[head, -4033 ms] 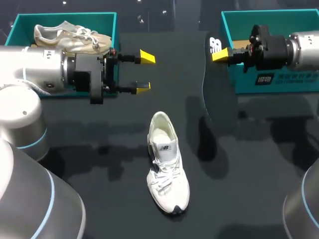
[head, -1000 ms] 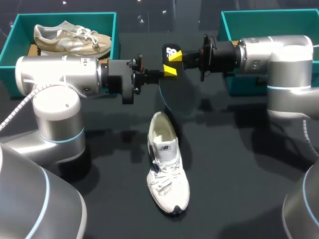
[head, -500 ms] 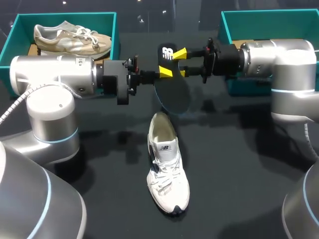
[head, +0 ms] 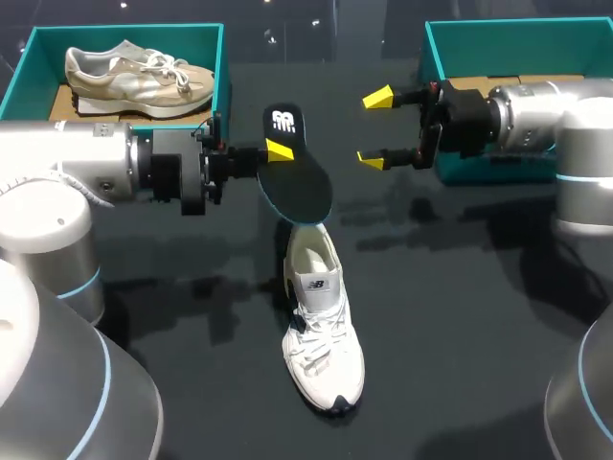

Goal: Take the shoe out of the shoebox, open the shoe tongue, remove and reinsert the insole, then place the shoe into the shoebox

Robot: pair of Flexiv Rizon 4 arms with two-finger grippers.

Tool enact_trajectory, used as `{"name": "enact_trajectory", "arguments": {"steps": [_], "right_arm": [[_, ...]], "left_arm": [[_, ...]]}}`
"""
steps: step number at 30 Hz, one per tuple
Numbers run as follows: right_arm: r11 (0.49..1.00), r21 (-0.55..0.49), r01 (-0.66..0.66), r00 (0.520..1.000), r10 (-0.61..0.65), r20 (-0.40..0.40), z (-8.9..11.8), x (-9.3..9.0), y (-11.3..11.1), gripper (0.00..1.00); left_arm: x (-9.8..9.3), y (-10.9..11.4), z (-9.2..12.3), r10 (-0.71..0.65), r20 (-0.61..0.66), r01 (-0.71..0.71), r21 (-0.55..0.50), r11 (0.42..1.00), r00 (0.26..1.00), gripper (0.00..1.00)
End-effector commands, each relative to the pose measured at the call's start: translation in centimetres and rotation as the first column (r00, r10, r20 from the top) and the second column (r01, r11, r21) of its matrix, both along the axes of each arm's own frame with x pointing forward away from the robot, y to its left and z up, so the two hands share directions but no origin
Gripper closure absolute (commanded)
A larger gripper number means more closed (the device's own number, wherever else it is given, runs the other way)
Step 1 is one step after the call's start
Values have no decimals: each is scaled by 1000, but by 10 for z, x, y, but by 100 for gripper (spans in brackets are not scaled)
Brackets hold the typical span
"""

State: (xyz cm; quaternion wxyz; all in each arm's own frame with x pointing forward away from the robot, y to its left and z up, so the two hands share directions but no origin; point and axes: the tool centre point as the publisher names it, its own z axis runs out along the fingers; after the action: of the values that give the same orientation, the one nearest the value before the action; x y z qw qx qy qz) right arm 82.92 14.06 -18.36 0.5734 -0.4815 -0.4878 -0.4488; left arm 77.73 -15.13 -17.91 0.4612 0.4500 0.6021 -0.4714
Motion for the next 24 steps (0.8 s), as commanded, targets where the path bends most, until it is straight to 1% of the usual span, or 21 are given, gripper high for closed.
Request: {"name": "enact_trajectory", "arguments": {"steps": [1, 4, 6, 7, 8, 24], "right_arm": [[1000, -2, 11, 1000, -11, 0, 0, -6, -6, 0], [1000, -2, 11, 1000, -11, 0, 0, -6, -6, 0], [1000, -2, 11, 1000, -11, 0, 0, -6, -6, 0], [1000, -2, 11, 1000, -11, 0, 0, -6, -6, 0], [1000, -2, 11, 1000, -11, 0, 0, -6, -6, 0], [1000, -2, 11, 1000, -11, 0, 0, -6, -6, 0]], "left_arm": [[-15, 17, 4, 28, -105, -27, 10, 1000, 994, 100], [-16, 20, 7, 51, -271, -51, 7, 999, 961, 100], [-15, 21, 7, 53, -442, -63, -8, 998, 895, 100], [-14, 21, 8, 24, -534, -55, -42, 998, 845, 100], [-14, 21, 8, -3, -601, -48, -69, 996, 800, 100], [-14, 21, 8, -3, -601, -48, -69, 996, 800, 100]]}}
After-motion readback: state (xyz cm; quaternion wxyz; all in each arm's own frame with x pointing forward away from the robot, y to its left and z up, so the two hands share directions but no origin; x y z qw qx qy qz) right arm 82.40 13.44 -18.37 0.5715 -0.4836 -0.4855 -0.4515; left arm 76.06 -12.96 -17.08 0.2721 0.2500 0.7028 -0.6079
